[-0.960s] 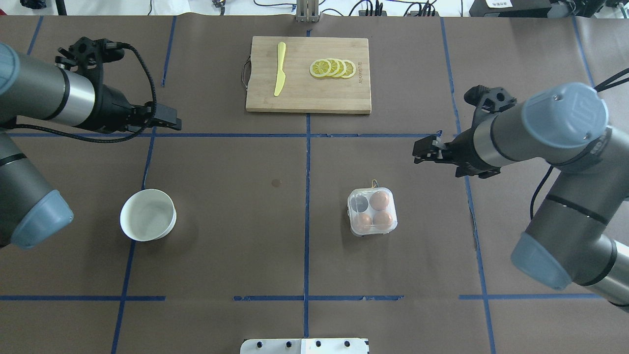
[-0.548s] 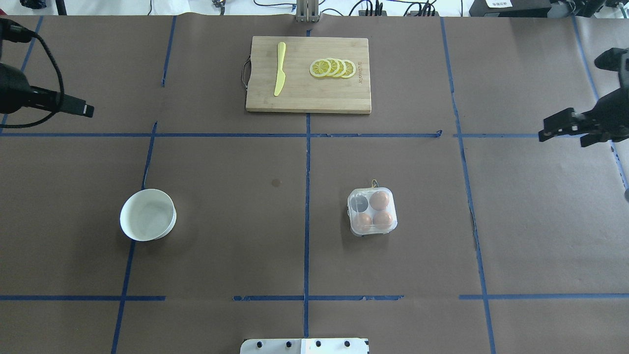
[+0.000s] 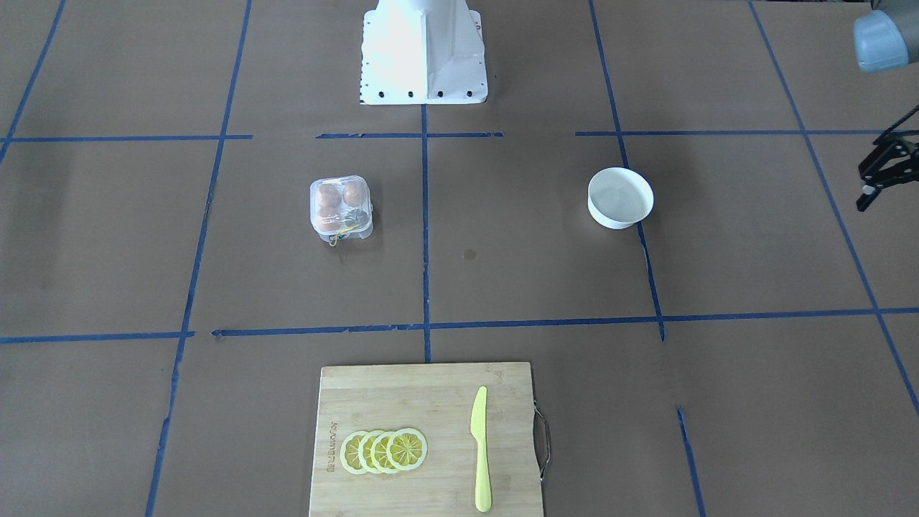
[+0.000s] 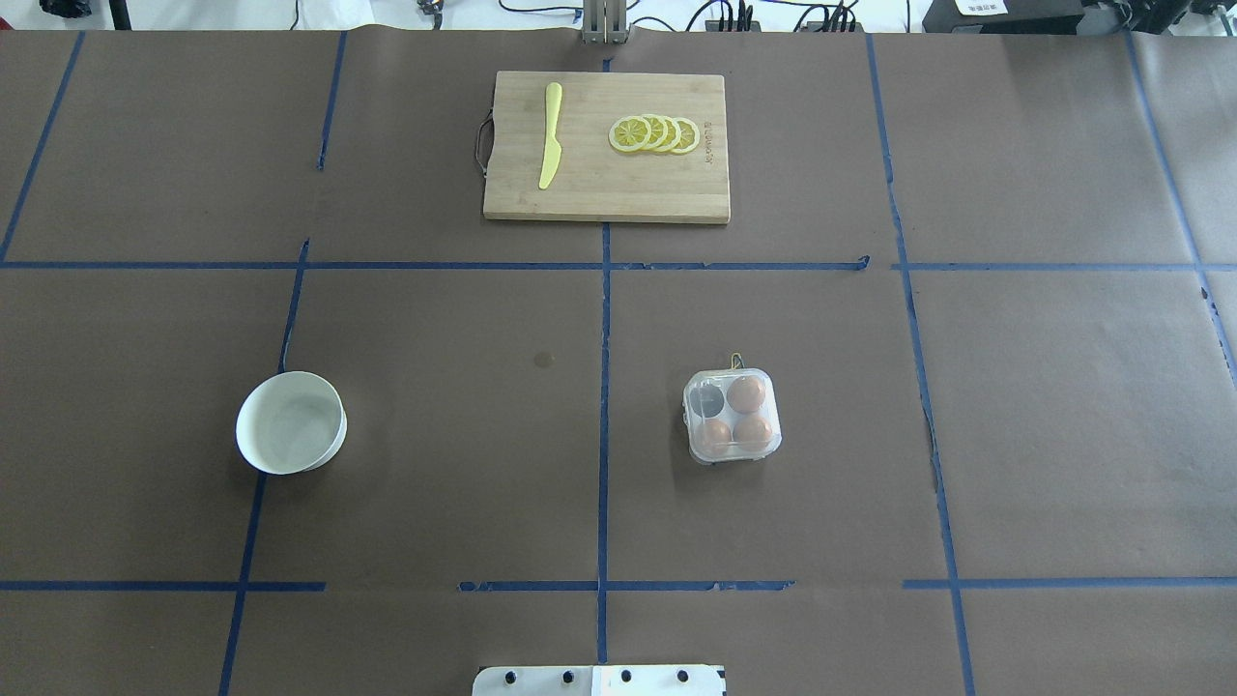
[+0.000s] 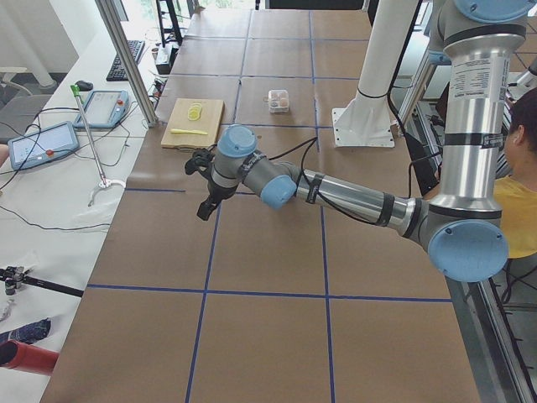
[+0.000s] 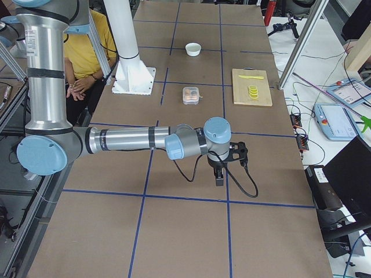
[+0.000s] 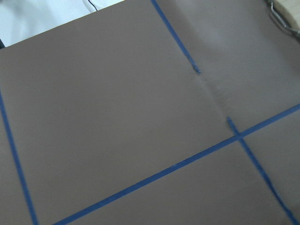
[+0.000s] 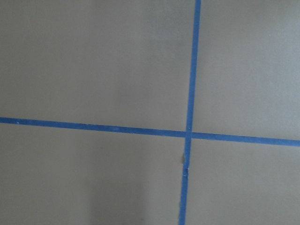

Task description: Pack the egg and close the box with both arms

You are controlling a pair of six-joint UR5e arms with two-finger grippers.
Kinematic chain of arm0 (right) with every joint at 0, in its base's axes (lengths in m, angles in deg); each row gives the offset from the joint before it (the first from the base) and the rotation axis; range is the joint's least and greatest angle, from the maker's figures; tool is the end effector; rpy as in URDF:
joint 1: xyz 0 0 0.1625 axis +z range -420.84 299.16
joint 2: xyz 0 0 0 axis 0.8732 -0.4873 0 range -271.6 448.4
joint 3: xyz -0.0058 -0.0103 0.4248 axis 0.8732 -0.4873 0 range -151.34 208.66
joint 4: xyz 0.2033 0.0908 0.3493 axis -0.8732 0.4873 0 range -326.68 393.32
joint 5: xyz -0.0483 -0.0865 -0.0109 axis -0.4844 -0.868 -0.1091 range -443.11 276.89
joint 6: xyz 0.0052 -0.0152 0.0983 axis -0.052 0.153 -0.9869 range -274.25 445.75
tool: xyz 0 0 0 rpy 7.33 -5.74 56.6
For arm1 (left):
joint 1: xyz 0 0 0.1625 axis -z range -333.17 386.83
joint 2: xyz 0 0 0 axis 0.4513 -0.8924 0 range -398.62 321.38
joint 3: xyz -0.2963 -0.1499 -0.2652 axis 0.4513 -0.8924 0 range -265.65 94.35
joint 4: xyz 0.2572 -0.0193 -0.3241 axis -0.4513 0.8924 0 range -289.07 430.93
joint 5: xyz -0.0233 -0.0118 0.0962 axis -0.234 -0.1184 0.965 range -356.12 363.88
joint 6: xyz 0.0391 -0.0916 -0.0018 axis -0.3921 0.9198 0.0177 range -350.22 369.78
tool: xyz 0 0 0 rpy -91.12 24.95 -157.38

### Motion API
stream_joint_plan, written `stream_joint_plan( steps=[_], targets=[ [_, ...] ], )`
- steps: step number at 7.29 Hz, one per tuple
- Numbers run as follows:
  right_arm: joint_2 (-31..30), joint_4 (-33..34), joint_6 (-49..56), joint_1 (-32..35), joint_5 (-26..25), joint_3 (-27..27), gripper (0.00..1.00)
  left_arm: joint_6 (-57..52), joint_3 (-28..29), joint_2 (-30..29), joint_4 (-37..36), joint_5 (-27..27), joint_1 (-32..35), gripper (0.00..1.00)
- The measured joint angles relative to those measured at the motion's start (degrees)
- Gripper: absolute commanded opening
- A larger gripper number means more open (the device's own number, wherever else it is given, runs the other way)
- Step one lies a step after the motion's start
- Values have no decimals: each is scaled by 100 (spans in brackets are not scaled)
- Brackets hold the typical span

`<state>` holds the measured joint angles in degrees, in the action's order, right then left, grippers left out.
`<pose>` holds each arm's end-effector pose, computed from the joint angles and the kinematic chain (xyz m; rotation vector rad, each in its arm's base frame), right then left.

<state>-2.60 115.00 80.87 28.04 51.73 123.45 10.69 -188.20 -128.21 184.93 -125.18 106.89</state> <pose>0.0532 -0.4972 0.6095 0.1592 -0.7889 -0.0207 0.0178 -0.5111 0.5087 0.5430 0.7155 0.3617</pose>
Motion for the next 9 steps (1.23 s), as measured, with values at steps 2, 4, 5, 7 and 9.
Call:
stream_joint_plan(
  steps=[2,4,5,7,9],
  targets=[
    [123,831,969,431,-9,-47,100,-728,363,49,-99,-28,443,99],
    [139,1125,1187,542,12,-21,100,-867,379,185,-547,-37,553,99],
    [109,1143,1206,552,22,-14,100,-859,375,245,-674,-60,566,99],
    [18,1121,1209,553,31,-1,100,-546,338,280,-903,-217,570,99],
    [-26,1114,1209,552,33,-27,100,-264,339,287,-1022,-265,571,100]
  ],
)
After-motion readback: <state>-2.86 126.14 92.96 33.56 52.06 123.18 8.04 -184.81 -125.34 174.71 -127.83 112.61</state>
